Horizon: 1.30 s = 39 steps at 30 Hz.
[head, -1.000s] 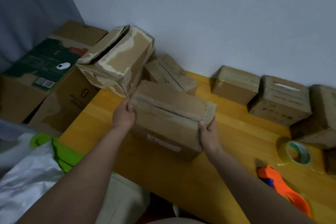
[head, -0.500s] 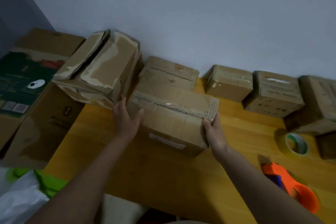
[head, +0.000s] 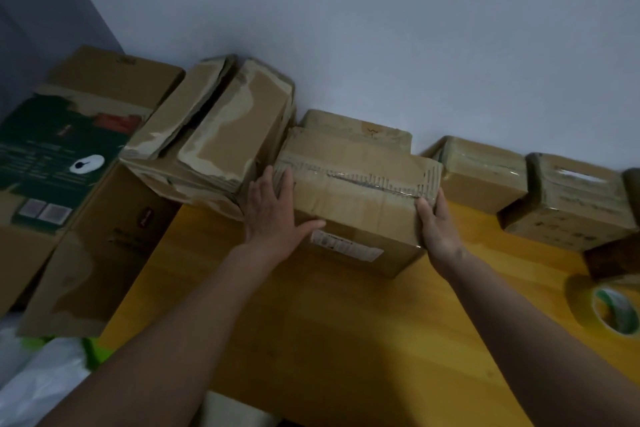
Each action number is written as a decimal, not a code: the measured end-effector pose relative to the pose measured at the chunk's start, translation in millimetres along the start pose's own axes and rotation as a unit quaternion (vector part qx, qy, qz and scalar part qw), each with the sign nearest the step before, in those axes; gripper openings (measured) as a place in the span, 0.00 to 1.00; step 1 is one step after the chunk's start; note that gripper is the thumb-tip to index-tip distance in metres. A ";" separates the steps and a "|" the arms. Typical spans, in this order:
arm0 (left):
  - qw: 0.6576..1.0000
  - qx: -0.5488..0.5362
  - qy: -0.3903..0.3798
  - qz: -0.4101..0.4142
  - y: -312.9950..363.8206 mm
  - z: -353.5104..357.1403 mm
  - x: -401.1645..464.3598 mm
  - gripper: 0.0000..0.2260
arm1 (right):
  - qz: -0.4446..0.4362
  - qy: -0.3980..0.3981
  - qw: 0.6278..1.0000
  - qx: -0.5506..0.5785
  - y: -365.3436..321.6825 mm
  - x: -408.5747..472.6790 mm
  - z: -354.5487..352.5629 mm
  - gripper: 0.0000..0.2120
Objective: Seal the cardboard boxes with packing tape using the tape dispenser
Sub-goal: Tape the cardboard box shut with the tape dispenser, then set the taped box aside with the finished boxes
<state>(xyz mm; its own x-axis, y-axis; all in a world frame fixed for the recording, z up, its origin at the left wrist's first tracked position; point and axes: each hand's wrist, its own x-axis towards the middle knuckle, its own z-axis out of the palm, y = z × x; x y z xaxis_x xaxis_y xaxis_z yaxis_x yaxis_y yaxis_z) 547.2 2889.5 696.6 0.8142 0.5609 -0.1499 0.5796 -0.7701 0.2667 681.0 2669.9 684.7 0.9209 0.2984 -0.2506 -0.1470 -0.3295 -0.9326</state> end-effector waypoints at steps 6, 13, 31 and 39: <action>1.000 -0.004 -0.011 0.024 -9.8 -1.4 0.4 0.51 | 0.015 0.024 0.999 -0.037 5.9 -2.5 5.9 0.24; 0.989 -0.147 0.015 -0.008 -37.3 -25.4 -24.4 0.38 | -0.133 0.053 0.955 -0.259 -38.6 -28.2 13.4 0.24; 0.972 -0.149 0.028 -0.182 -212.4 -101.5 13.3 0.26 | -0.153 -0.326 0.893 -0.269 -109.5 -71.7 232.9 0.26; 0.954 -0.270 -0.060 -0.113 -249.4 -108.3 84.2 0.21 | -0.012 -0.175 0.948 -0.266 -106.6 -32.9 306.4 0.19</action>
<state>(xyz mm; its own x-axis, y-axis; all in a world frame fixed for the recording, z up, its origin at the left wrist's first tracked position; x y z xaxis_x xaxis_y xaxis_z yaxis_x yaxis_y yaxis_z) 467.6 3161.7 720.5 0.6878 0.6295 -0.3615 0.6648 -0.3461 0.6620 555.8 2969.7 712.8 0.7313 0.5605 -0.3885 0.1619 -0.6961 -0.6995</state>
